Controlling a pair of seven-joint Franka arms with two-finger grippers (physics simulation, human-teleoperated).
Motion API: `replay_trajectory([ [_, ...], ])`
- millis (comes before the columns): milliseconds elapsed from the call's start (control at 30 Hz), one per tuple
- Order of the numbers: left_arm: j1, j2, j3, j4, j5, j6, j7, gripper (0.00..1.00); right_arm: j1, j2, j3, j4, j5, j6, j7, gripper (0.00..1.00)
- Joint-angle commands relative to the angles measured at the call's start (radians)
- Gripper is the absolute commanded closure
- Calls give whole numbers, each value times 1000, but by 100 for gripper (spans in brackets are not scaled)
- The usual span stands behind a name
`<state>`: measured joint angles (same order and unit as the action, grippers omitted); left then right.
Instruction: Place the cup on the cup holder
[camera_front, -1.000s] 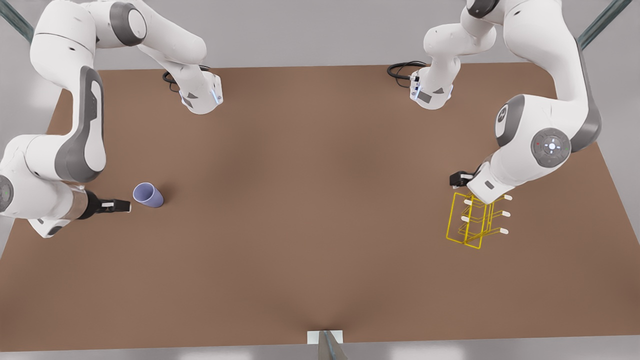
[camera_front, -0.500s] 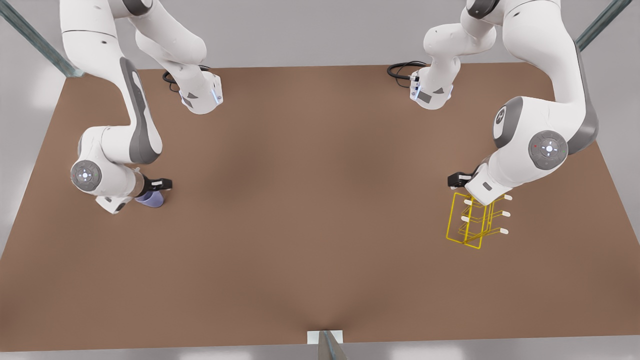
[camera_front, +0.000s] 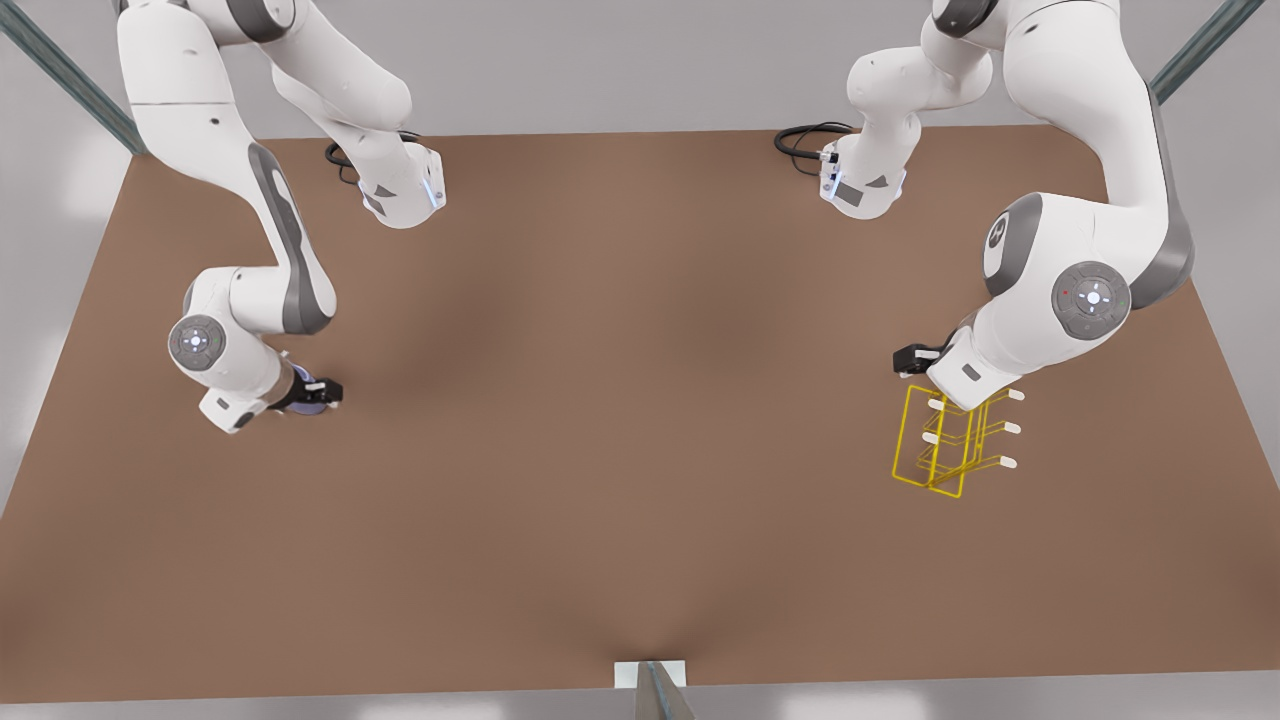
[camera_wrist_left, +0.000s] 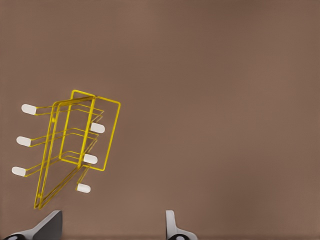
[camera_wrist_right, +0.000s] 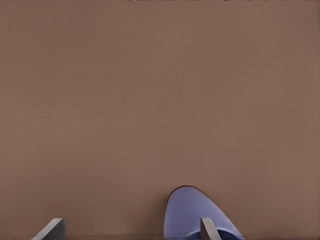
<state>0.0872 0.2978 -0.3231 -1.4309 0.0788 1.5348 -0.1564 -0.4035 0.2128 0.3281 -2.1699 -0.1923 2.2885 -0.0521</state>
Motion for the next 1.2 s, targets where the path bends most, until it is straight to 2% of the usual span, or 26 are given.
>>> replay_trajectory([
  [0,0,-2,-1,1,1,-1,-5,0,-3,-18,3,-30,-19,92,28,0],
  [100,-1,-2,-1,0,1,-1,-6,0,-9,-49,17,-96,-19,184,34,0],
  [233,-3,0,-1,-2,1,-1,-8,0,-9,-118,39,-180,-18,200,61,0],
  [500,-7,1,-1,-2,1,-1,-8,0,-100,-113,45,-211,-19,207,-45,0],
  [633,-7,1,-1,-3,1,-2,-8,0,-169,-115,98,-237,-19,210,-54,0],
  [733,-10,1,-1,-3,1,-8,-9,0,-182,-95,101,-237,-19,218,-68,0],
  [767,-10,1,-1,-3,1,-8,-9,0,-189,-96,112,-237,-21,204,-95,0],
  [800,-10,1,-1,-3,1,-8,-9,0,-253,-93,163,-237,-21,190,-146,0],
  [867,-14,1,-1,-5,1,-10,-9,0,-452,-56,359,-235,-21,187,-169,0],
  [1167,-14,3,-1,-5,1,-13,-9,0,-466,-29,378,-237,-35,190,-167,0],
])
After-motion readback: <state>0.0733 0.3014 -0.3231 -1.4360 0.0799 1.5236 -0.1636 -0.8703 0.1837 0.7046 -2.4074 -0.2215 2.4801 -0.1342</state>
